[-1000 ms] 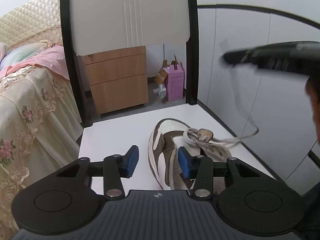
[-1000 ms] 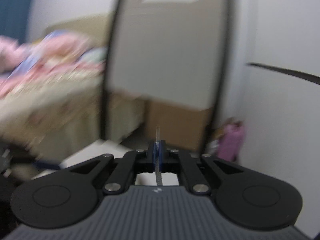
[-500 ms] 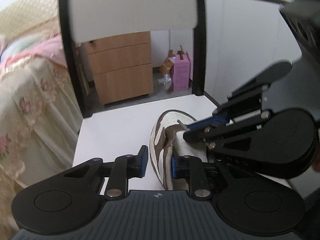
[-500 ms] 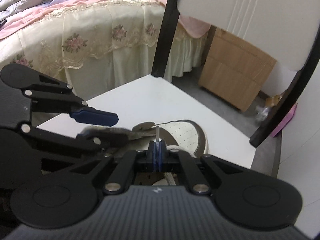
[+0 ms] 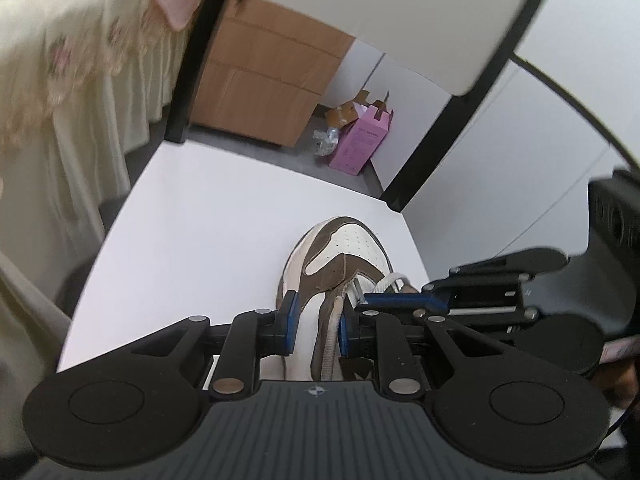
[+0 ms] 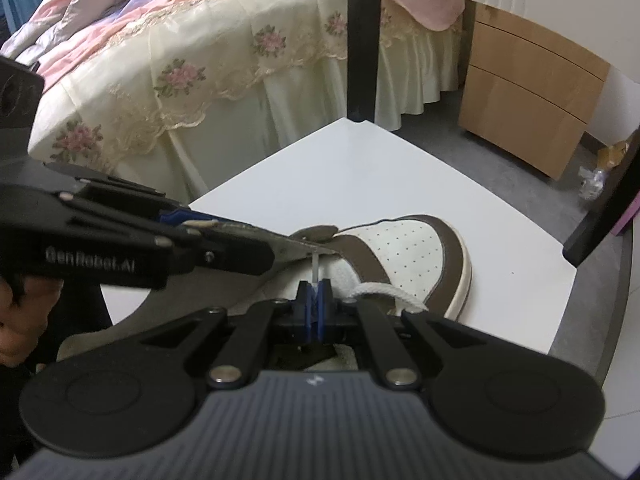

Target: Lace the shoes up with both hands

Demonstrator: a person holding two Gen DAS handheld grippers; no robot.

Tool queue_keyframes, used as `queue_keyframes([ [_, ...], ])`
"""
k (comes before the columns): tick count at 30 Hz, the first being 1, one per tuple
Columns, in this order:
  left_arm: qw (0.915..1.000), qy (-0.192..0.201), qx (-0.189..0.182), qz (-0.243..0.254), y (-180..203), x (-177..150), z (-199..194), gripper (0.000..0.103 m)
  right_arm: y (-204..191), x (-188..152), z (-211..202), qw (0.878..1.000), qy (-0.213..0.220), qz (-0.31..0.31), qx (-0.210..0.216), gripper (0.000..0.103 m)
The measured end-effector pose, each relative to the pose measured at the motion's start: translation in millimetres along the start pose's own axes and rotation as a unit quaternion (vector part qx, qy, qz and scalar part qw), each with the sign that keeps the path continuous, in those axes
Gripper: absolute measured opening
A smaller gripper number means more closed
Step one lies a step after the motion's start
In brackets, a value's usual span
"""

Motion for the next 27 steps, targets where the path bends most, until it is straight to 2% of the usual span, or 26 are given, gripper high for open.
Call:
queue_keyframes([
  [5,0.999,-0.012,-0.017,-0.039,-12,5,5,0.022,-1,1,3,1.0,-0.009,-0.003,0.006,0.004],
  [12,0.9987,-0.017,-0.024,-0.041,-16,7,9,0.022,-5,4,5,0.999,-0.024,-0.026,0.006,0.004],
  [19,0.999,-0.02,-0.024,-0.031,-14,7,10,0.022,-2,9,14,0.999,-0.039,-0.022,0.005,0.004],
  [21,0.9996,-0.022,-0.017,0.005,-8,8,9,0.022,-2,9,15,0.999,-0.037,-0.024,0.006,0.004],
  [23,0.9975,-0.015,0.004,0.069,5,6,6,0.022,-1,9,15,0.999,-0.032,-0.023,0.008,0.004],
  [24,0.9936,-0.008,0.02,0.111,13,4,4,0.022,-1,9,14,0.999,-0.029,-0.023,0.009,0.004],
  [27,0.9727,0.011,0.057,0.225,36,-8,3,0.021,-2,8,14,0.999,-0.023,-0.027,0.007,0.004],
])
Point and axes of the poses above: each gripper's, at about its wrist camera, not at the fingertips, and z roughly the way its jaws point, y to its right, x to its top, the point moved 1 cm from there along z, roughly the way its jaws point
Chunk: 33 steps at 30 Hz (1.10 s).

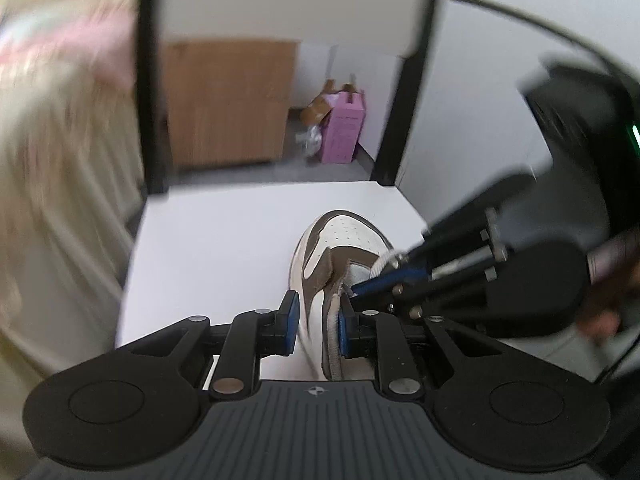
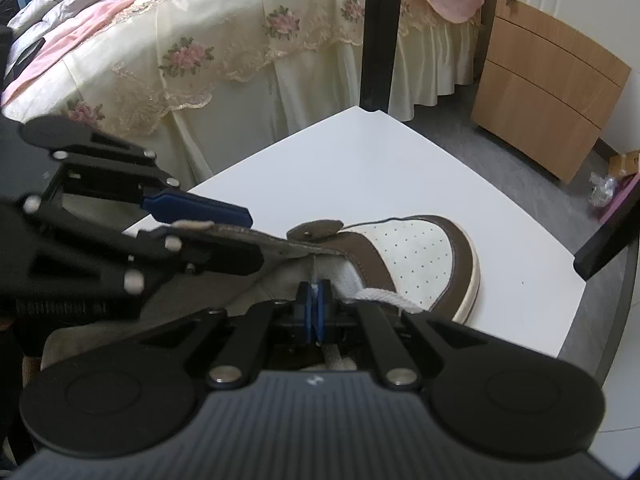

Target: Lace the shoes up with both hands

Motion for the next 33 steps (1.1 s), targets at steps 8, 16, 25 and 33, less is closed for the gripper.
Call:
queue_keyframes([
  [8,0.9974,-0.007,0.01,0.071,13,-6,9,0.014,-2,7,-11,1.0,0.03,0.002,0.003,0.004],
  [16,0.9965,-0.012,0.017,0.08,17,-8,13,0.014,2,8,-5,0.999,0.047,0.021,0.012,0.004],
  [25,0.9952,-0.003,0.042,0.088,22,-10,11,0.015,-5,6,-12,0.999,0.037,-0.029,0.005,0.005],
  [33,0.9941,0.021,0.044,0.096,24,-16,8,0.015,-16,11,-8,0.997,0.007,-0.076,-0.023,0.028],
])
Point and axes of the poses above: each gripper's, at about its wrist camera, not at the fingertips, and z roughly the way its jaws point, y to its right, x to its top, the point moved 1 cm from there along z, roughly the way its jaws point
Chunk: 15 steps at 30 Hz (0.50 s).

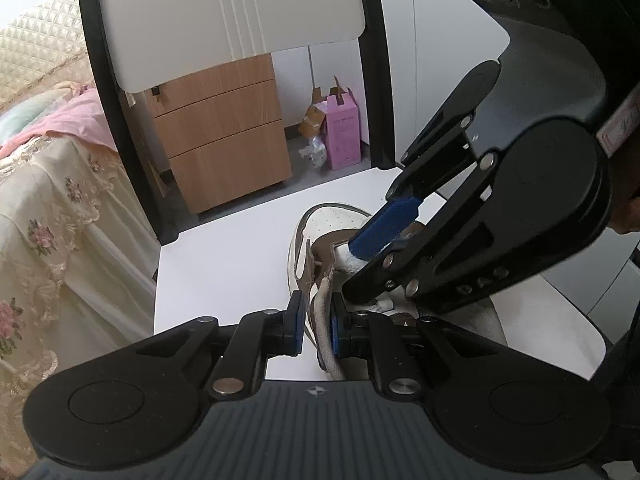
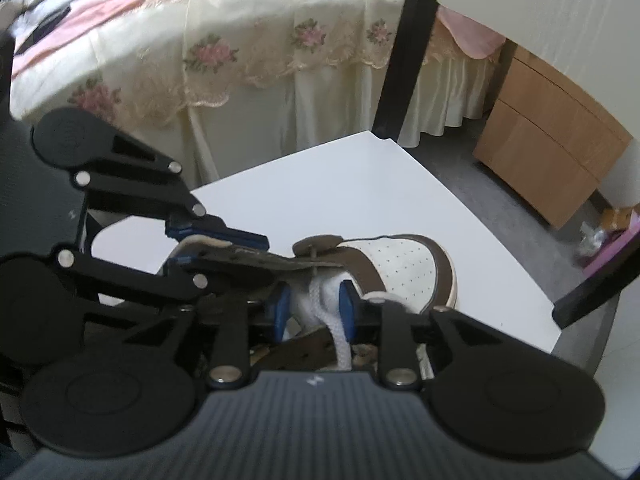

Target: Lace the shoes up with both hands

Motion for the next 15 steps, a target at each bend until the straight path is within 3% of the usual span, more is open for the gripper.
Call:
queue_keyframes([
  [2,1.0,0.007,-0.007,-0.001,-2,-2,0,0.015,1,2,1,1.0,-0.004,0.004,-0.006,0.021],
  [3,0.9999,0.011,-0.01,-0.001,-4,-3,0,0.015,4,3,2,1.0,-0.004,0.014,-0.007,0.012],
  [7,0.9995,0.021,-0.025,0.0,-8,-7,2,0.015,9,2,4,0.999,-0.005,0.034,-0.002,0.004],
  [15,0.9974,0.021,-0.044,0.054,-8,-8,11,0.015,6,4,1,0.998,0.025,0.051,-0.003,0.003],
])
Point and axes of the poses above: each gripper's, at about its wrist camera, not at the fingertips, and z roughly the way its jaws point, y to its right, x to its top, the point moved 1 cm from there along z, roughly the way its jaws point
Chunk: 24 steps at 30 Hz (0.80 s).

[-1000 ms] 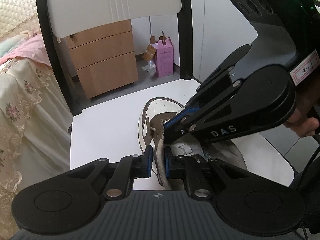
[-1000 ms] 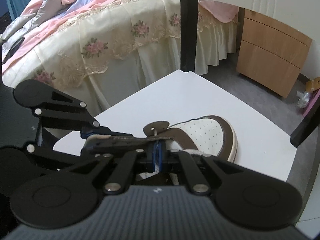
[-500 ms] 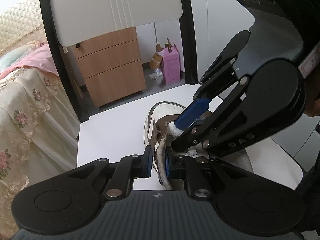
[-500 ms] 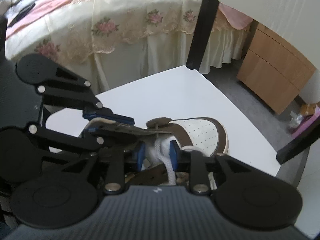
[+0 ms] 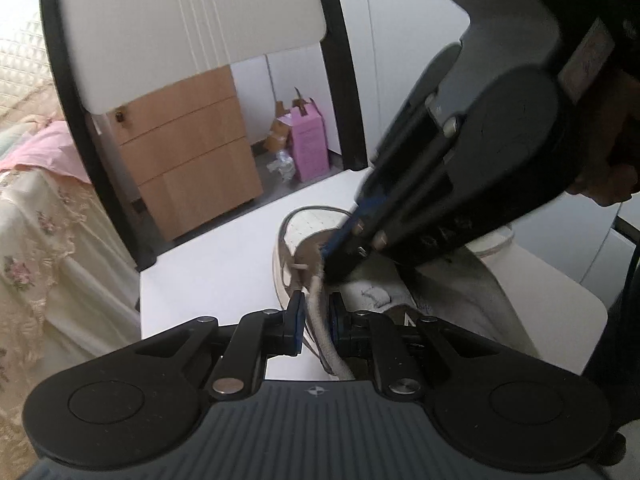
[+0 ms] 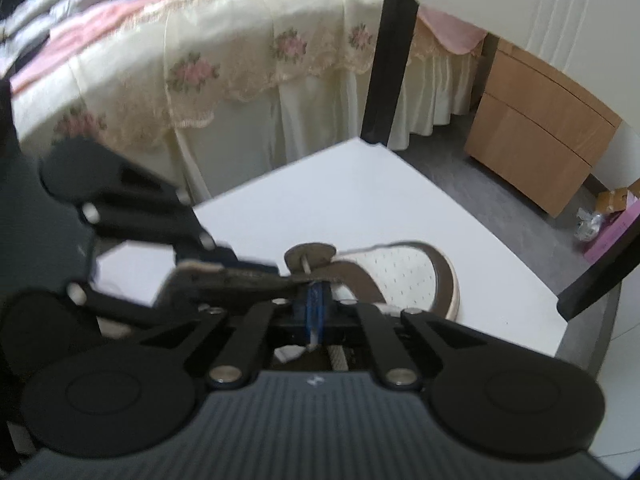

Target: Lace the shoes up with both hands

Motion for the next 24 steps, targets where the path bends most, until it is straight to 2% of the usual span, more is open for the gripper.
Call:
queue_keyframes([
  [4,0.9996,-0.001,-0.025,-0.014,-11,0,3,0.015,12,-5,3,0.998,0.01,0.064,0.025,0.004],
  [6,0.9995,-0.001,-0.028,-0.011,-11,0,4,0.015,15,-6,0,0.997,0.012,0.077,0.029,0.005],
  [15,0.9996,0.005,-0.024,-0.016,-13,-3,7,0.016,25,5,-29,0.997,0.033,0.076,-0.001,0.005],
  [22,0.9997,0.013,-0.022,0.0,-12,-6,7,0.016,13,32,-15,0.998,-0.035,-0.01,0.042,0.005],
  [24,0.9996,0.013,-0.023,-0.001,-13,-6,8,0.016,10,35,-10,0.997,-0.055,-0.037,0.042,0.005],
])
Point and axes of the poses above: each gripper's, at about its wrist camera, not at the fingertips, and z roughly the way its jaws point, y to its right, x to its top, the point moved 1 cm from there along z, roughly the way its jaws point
